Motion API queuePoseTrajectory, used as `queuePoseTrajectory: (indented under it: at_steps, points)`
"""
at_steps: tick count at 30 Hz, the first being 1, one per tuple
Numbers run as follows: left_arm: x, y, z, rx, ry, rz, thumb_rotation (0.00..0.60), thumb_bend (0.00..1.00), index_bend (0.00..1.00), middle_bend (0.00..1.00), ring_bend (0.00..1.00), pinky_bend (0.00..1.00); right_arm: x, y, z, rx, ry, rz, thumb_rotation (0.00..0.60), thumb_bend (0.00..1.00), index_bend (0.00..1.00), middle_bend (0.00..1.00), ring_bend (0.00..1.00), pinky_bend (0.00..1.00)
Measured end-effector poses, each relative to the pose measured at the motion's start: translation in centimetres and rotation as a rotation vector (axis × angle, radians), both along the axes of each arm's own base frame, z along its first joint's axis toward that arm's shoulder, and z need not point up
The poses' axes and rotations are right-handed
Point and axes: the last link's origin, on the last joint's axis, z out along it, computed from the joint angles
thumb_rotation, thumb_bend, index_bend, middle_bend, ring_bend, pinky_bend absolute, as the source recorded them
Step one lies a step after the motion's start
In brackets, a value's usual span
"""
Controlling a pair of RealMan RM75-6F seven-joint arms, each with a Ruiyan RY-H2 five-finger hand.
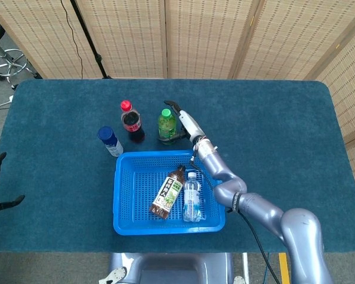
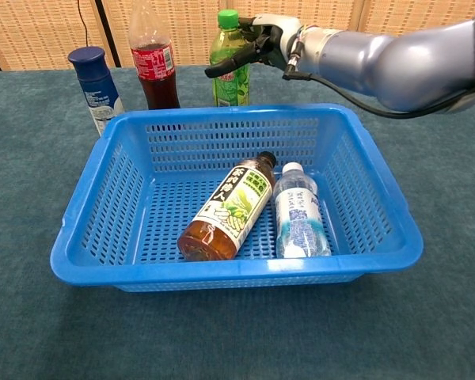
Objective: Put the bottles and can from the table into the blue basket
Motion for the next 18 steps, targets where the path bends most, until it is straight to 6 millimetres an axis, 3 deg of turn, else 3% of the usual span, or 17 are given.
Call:
queuePoseTrajectory:
  at_steps: [2, 4, 6, 9, 12, 18]
  points:
    - [-0.2, 0.1, 0.1, 0.004, -0.004, 0.008, 0.600, 0.06, 0.00, 0.00, 0.00, 0.00, 0.7, 0.0, -0.8, 0.002, -0.019, -0.013, 0.600, 0.00, 0.02, 0.04, 0.00, 0.04]
    - [-0.3, 0.2, 0.3, 0.007, -0.008, 0.012, 0.600, 0.06, 0.00, 0.00, 0.00, 0.00, 1.0, -0.4, -1.2, -0.016, -0.027, -0.031, 0.600, 0.00, 0.15, 0.18, 0.10, 0.17]
    - [-0.4, 0.2, 0.4, 0.011, -0.013, 0.014, 0.600, 0.06, 0.00, 0.00, 0.00, 0.00, 0.9, -0.7, -1.4, -0.039, -0.031, -0.052, 0.600, 0.00, 0.38, 0.46, 0.38, 0.42]
    - [-0.4, 0.3, 0.5, 0.014, -0.017, 0.015, 0.600, 0.06, 0.00, 0.00, 0.00, 0.00, 0.9, -0.9, -1.8, -0.085, -0.046, -0.088, 0.600, 0.00, 0.58, 0.70, 0.63, 0.67]
    - [-0.4, 0.2, 0.5, 0.010, -0.018, 0.011, 0.600, 0.06, 0.00, 0.00, 0.00, 0.00, 1.0, -0.9, -1.6, -0.124, -0.072, -0.100, 0.600, 0.06, 0.63, 0.76, 0.70, 0.76]
    - [0.0, -0.1, 0.5, 0.007, -0.020, -0.011, 0.600, 0.06, 0.00, 0.00, 0.00, 0.00, 0.8, -0.6, -0.4, -0.176, -0.097, -0.067, 0.600, 0.13, 0.63, 0.76, 0.71, 0.79]
